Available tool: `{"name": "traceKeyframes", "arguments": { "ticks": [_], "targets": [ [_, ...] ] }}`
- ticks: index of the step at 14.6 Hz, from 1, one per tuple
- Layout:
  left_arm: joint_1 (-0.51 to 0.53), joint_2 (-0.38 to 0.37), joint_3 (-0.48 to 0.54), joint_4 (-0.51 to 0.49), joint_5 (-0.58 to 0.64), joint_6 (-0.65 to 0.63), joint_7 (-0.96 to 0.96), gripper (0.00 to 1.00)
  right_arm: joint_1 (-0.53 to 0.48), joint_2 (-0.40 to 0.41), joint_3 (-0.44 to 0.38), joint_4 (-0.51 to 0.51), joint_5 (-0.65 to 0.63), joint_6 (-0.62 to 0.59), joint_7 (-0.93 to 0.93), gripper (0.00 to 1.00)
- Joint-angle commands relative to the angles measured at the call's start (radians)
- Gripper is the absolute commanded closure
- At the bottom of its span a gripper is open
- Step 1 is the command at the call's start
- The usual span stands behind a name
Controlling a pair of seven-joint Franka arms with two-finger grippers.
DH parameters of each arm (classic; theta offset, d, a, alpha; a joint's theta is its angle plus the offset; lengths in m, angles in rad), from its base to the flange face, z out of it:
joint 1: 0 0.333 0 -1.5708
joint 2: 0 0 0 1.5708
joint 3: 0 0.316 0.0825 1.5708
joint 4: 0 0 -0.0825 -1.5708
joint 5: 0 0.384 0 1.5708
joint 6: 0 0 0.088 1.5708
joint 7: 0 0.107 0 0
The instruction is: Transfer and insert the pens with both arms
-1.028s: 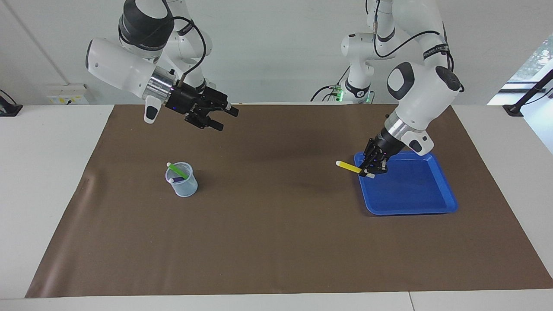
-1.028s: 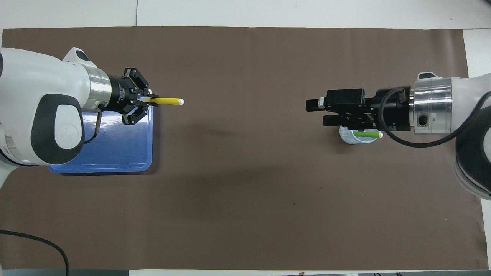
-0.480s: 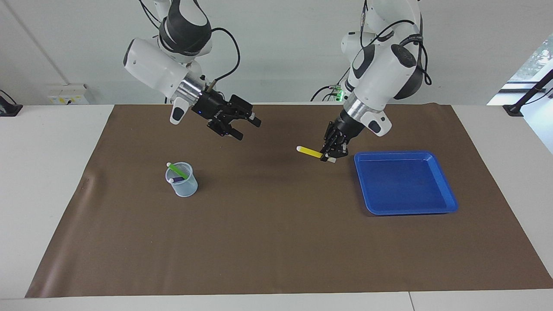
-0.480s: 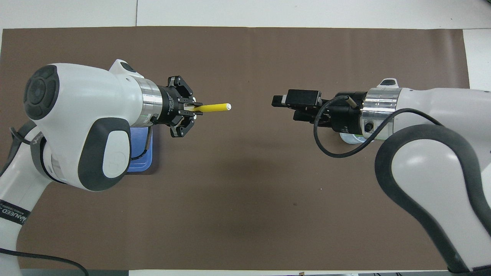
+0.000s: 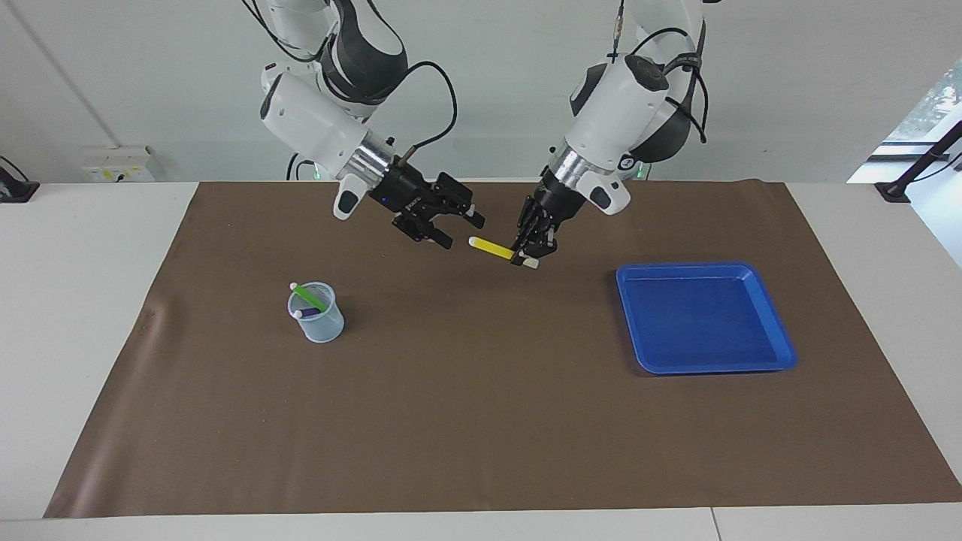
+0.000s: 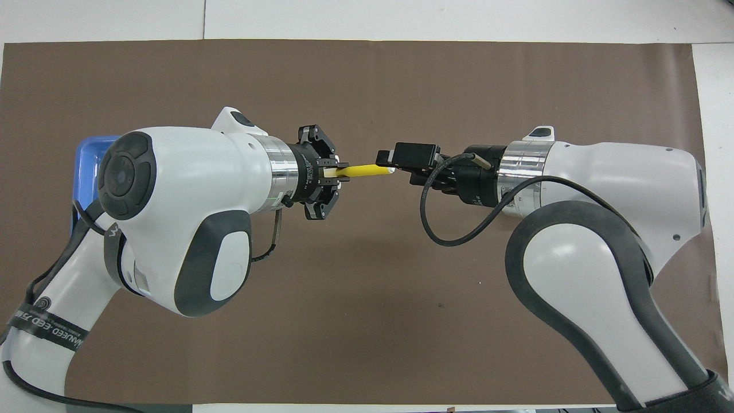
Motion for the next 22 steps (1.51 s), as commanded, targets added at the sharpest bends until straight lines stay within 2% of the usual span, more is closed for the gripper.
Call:
{"name": "traceKeyframes", "arguments": {
  "ticks": [1, 6, 10, 11, 12, 13, 19, 20, 21, 22],
  "targets": [
    [-0.027, -0.011, 0.014, -0.004, -0.020, 0.022, -0.029, 1.00, -0.002, -0.001, 0.003, -0.014, 0.024, 0.028, 0.000, 0.32],
    [-0.033, -0.012, 0.012, -0.009, -0.020, 0.026, -0.034, 1.00, 0.000, -0.001, 0.003, -0.014, 0.024, 0.026, 0.001, 0.37],
    [-0.040, -0.012, 0.012, -0.013, -0.020, 0.042, -0.040, 1.00, 0.018, -0.001, 0.001, -0.014, 0.024, 0.028, 0.001, 0.63],
    [-0.040, -0.014, 0.012, -0.013, -0.020, 0.042, -0.040, 1.00, 0.017, -0.001, 0.001, -0.014, 0.024, 0.028, 0.000, 0.74],
    [-0.040, -0.014, 0.012, -0.016, -0.020, 0.042, -0.040, 1.00, 0.018, -0.001, 0.001, -0.014, 0.024, 0.026, 0.001, 0.91],
    [-0.040, -0.014, 0.012, -0.016, -0.020, 0.042, -0.040, 1.00, 0.018, 0.001, 0.001, -0.014, 0.024, 0.026, 0.001, 1.00],
    [-0.039, -0.017, 0.014, -0.019, -0.020, 0.040, -0.026, 1.00, 0.010, -0.001, 0.001, -0.014, 0.024, 0.017, 0.009, 1.00],
    [-0.037, -0.017, 0.014, -0.018, -0.018, 0.042, -0.020, 0.43, 0.009, -0.001, 0.001, -0.014, 0.024, 0.016, 0.009, 1.00],
    [-0.037, -0.015, 0.015, -0.013, -0.012, 0.031, -0.017, 0.00, 0.009, -0.001, 0.001, -0.014, 0.024, 0.016, 0.009, 1.00],
    [-0.039, -0.015, 0.015, -0.012, 0.000, 0.033, 0.021, 0.00, 0.006, -0.001, 0.001, -0.014, 0.024, 0.011, 0.009, 1.00]
  ]
}}
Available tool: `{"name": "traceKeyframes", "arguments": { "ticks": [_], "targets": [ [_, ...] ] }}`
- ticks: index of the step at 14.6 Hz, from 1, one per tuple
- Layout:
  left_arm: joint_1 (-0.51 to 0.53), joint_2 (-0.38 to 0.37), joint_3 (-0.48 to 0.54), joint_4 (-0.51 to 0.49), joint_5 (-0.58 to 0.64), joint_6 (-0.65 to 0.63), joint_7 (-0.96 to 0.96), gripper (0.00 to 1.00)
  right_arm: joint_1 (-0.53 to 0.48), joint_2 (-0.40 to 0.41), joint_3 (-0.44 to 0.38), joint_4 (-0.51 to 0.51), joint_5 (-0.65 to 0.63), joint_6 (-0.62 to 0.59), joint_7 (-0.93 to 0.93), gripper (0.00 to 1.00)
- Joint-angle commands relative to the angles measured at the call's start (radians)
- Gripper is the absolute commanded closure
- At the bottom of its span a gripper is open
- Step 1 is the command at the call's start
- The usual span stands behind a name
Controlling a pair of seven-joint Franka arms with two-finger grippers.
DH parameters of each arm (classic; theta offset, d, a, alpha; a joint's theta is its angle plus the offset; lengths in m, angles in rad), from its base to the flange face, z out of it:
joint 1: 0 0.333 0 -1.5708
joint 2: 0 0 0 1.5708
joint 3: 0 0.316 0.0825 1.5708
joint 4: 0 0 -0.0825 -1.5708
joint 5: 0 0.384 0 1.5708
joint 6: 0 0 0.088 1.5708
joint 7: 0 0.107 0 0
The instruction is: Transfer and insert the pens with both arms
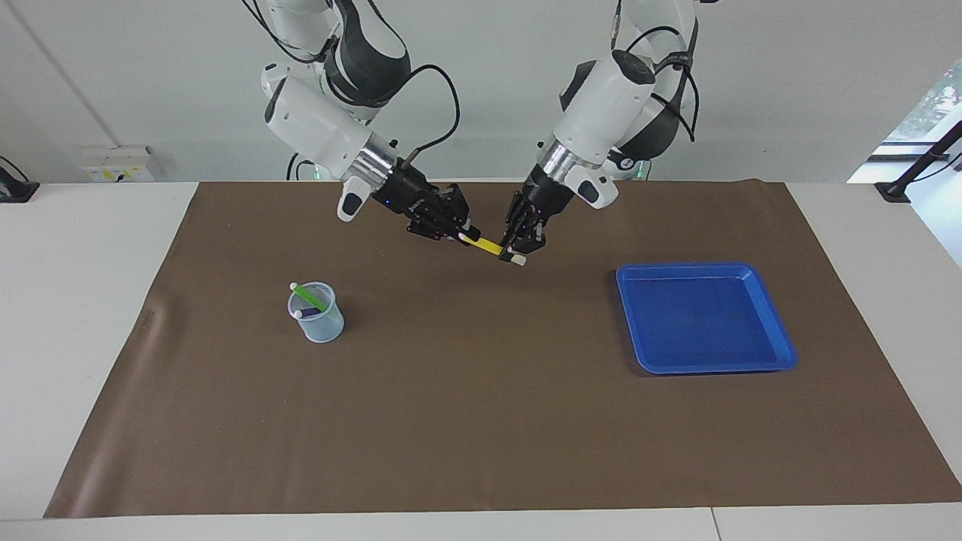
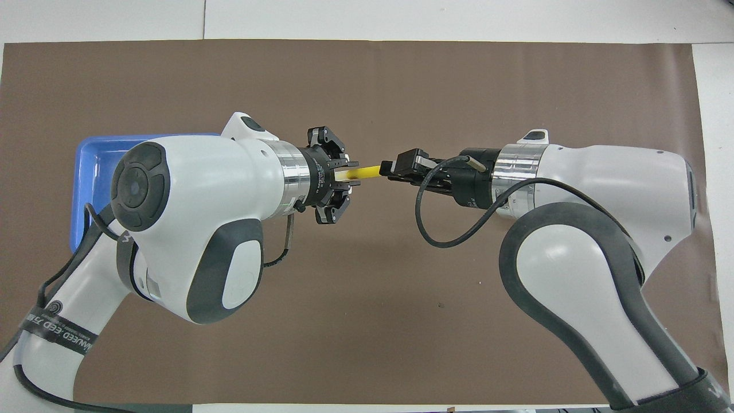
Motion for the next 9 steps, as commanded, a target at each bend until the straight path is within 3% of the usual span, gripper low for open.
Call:
{"name": "traceKeyframes", "arguments": {
  "ticks": [1, 3, 7, 9],
  "targets": [
    [-0.009, -0.015, 0.013, -0.012, 0.001, -0.009, 0.110, 0.00, -0.014, -0.003, 0.003, -0.003, 0.007, -0.010, 0.007, 1.00],
    [0.002, -0.022, 0.019, -0.021, 0.001, -0.048, 0.266, 0.00, -0.079, -0.006, -0.002, 0.014, -0.057, -0.113, 0.003, 1.00],
    [0.104, -0.039, 0.024, -0.041, 0.004, -0.140, 0.600, 0.00, -0.187, -0.014, -0.002, 0.146, -0.497, -0.376, -0.036, 1.00],
    [0.172, -0.052, 0.025, -0.073, 0.090, -0.142, 0.743, 0.00, -0.218, -0.015, -0.003, 0.227, -0.689, -0.505, -0.101, 1.00]
  ]
}}
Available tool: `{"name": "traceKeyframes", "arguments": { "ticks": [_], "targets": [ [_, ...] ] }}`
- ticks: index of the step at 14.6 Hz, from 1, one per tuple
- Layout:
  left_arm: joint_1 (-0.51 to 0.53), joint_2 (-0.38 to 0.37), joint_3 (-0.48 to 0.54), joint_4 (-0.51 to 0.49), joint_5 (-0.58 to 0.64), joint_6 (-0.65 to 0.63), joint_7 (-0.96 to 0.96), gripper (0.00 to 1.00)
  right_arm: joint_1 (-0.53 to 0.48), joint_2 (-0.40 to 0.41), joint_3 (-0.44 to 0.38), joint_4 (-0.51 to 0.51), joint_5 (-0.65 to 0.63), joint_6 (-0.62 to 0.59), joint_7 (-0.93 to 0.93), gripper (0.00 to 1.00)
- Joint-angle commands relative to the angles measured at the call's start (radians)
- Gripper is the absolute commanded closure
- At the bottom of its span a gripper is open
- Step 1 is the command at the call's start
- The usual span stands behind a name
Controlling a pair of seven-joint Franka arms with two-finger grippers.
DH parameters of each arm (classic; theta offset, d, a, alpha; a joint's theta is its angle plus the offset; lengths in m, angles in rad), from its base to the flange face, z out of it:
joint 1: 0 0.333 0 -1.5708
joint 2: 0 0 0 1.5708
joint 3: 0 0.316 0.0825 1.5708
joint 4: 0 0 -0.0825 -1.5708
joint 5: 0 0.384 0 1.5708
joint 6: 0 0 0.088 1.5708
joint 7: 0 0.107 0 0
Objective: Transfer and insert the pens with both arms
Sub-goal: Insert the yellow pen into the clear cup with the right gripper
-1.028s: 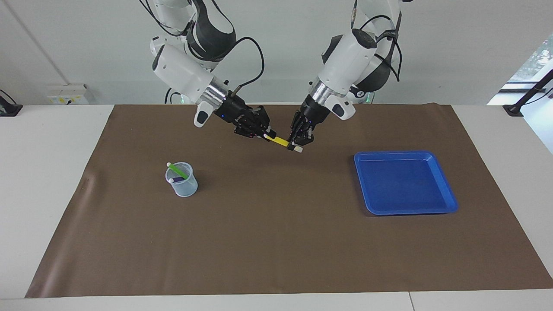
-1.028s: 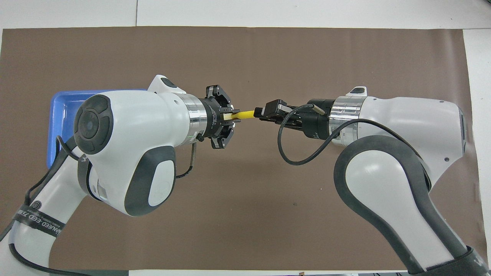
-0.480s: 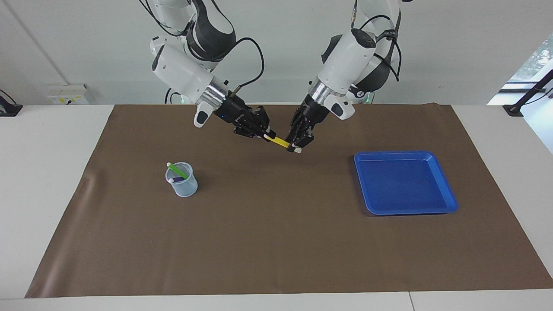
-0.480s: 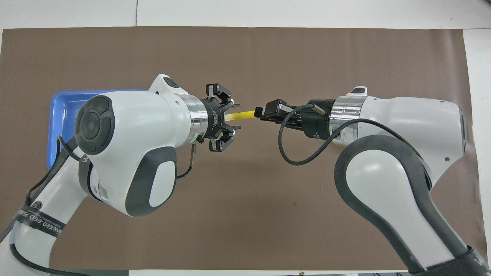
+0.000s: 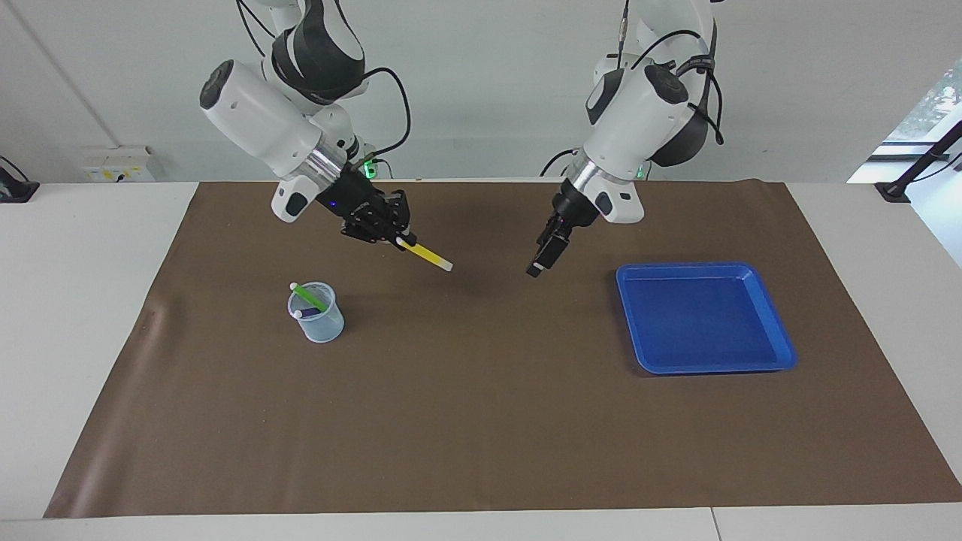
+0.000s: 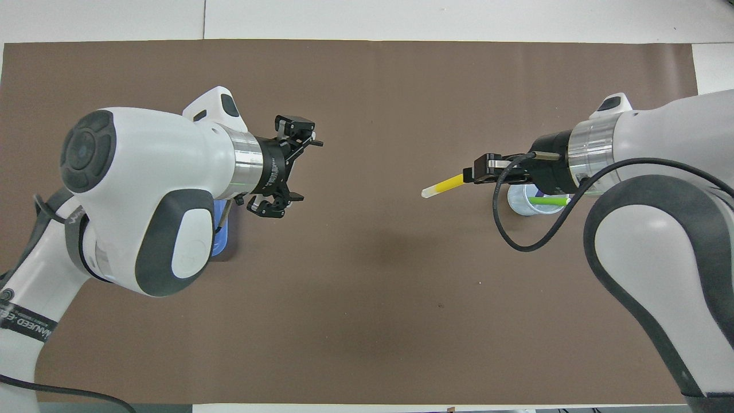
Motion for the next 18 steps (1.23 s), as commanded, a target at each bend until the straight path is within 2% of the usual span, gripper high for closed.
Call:
{"name": "traceKeyframes", "arguments": {
  "ticks": [1, 4, 9, 12, 13, 14, 15, 16, 18],
  "targets": [
    [0.071, -0.057, -0.003, -0.083, 0.132, -0.020, 0.193, 0.00, -0.040, 0.002, 0.010, 0.094, -0.245, -0.133, -0.137, 1.00],
    [0.183, -0.059, -0.003, -0.091, 0.156, -0.037, 0.465, 0.00, -0.112, -0.002, 0.008, 0.059, -0.403, -0.109, -0.372, 1.00],
    [0.275, -0.059, -0.003, -0.075, 0.275, -0.057, 0.806, 0.00, -0.142, -0.018, 0.010, -0.114, -0.411, 0.074, -0.379, 1.00],
    [0.362, -0.080, -0.003, -0.020, 0.275, -0.194, 1.037, 0.00, -0.140, -0.018, 0.010, -0.183, -0.409, 0.135, -0.367, 0.99],
    [0.387, -0.083, -0.001, 0.004, 0.275, -0.249, 1.108, 0.00, -0.137, -0.021, 0.010, -0.195, -0.409, 0.137, -0.350, 0.85],
    [0.399, -0.085, 0.002, 0.045, 0.275, -0.309, 1.152, 0.00, -0.136, -0.020, 0.012, -0.189, -0.409, 0.129, -0.347, 0.63],
    [0.393, -0.084, 0.032, 0.099, 0.277, -0.384, 1.186, 0.00, -0.136, -0.020, 0.012, -0.182, -0.409, 0.122, -0.347, 0.17],
    [0.383, -0.080, 0.069, 0.154, 0.277, -0.440, 1.216, 0.00, -0.137, -0.021, 0.012, -0.164, -0.409, 0.110, -0.347, 0.00],
    [0.375, -0.079, 0.082, 0.231, 0.278, -0.543, 1.263, 0.00, -0.137, -0.023, 0.010, -0.090, -0.409, 0.027, -0.343, 0.00]
  ]
}}
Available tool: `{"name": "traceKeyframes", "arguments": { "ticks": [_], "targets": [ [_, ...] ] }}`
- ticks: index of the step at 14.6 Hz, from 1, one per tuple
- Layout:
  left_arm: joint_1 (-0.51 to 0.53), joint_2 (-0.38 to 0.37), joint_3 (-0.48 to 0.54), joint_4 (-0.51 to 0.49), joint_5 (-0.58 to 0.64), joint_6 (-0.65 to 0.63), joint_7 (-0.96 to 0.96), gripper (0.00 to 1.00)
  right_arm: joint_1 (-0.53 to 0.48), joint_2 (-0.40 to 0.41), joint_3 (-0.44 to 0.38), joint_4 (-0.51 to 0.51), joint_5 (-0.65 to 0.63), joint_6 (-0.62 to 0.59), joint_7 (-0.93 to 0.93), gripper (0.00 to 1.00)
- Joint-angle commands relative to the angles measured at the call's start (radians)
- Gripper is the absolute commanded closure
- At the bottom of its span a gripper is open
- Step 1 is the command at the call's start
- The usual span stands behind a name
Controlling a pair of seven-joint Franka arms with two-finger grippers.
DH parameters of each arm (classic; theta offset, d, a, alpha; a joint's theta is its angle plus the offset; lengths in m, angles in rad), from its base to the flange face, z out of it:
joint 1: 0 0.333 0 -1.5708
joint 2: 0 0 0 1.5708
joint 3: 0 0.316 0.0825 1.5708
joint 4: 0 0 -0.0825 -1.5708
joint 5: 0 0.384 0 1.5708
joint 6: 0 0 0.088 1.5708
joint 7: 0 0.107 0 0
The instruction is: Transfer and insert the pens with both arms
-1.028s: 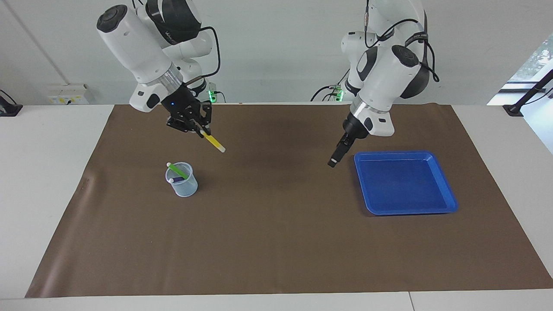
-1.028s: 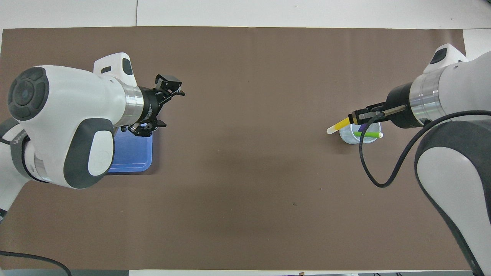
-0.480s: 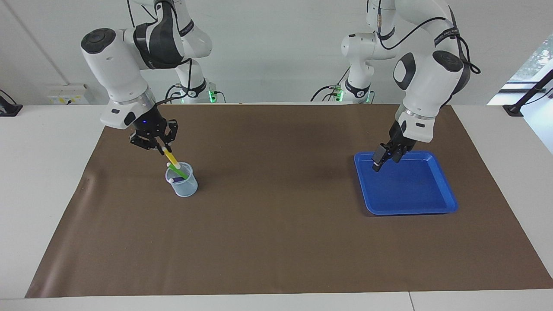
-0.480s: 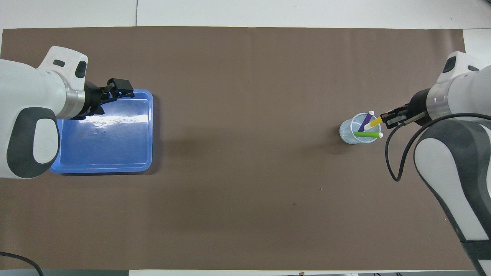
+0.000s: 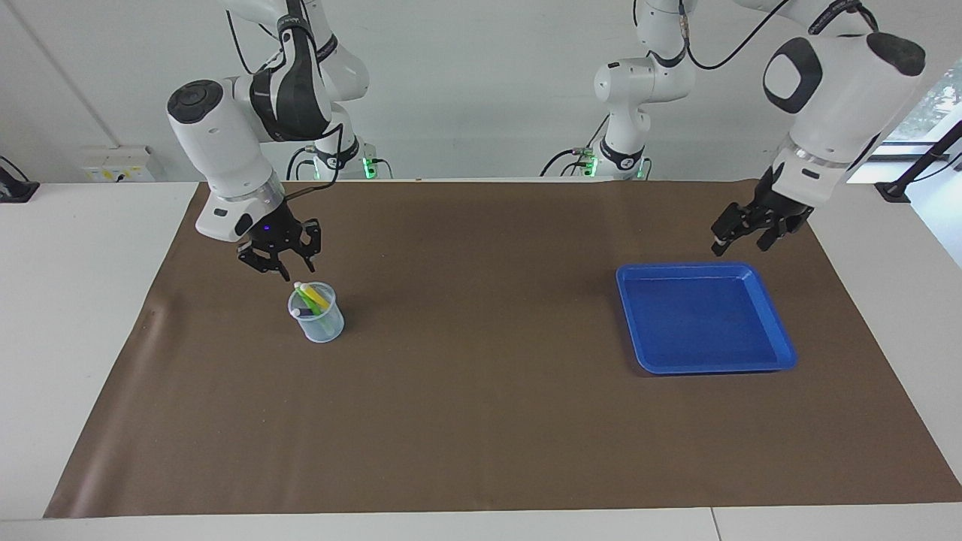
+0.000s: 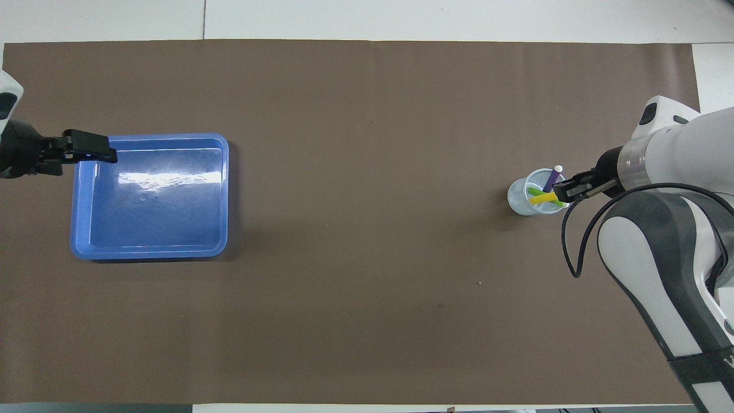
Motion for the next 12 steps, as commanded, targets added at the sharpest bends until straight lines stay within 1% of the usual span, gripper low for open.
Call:
{"name": "traceKeyframes", "arguments": {
  "ticks": [1, 2, 4, 6, 8, 10, 12],
  "targets": [
    [-0.015, 0.009, 0.019, 0.113, 0.024, -0.146, 0.064, 0.00, -0.005, -0.015, 0.004, 0.105, -0.016, -0.126, 0.023, 0.00],
    [-0.021, 0.009, 0.021, 0.141, 0.028, -0.185, 0.071, 0.00, -0.010, -0.013, 0.004, 0.161, -0.019, -0.185, 0.023, 0.00],
    [-0.052, 0.009, 0.030, 0.198, 0.106, -0.277, 0.119, 0.00, -0.041, 0.005, 0.002, 0.308, -0.030, -0.350, 0.022, 0.00],
    [-0.058, -0.003, 0.032, 0.207, 0.113, -0.323, 0.181, 0.00, -0.062, 0.007, 0.002, 0.391, -0.080, -0.461, 0.020, 0.00],
    [-0.059, -0.037, 0.027, 0.172, 0.113, -0.352, 0.183, 0.00, -0.073, -0.005, 0.001, 0.413, -0.091, -0.526, 0.022, 0.00],
    [-0.061, -0.078, 0.027, 0.108, 0.113, -0.348, 0.173, 0.00, -0.114, -0.022, 0.002, 0.410, -0.093, -0.533, 0.019, 0.00],
    [-0.059, -0.090, 0.026, 0.071, 0.113, -0.317, 0.173, 0.00, -0.122, -0.027, 0.001, 0.397, -0.091, -0.529, 0.023, 0.00]
  ]
}}
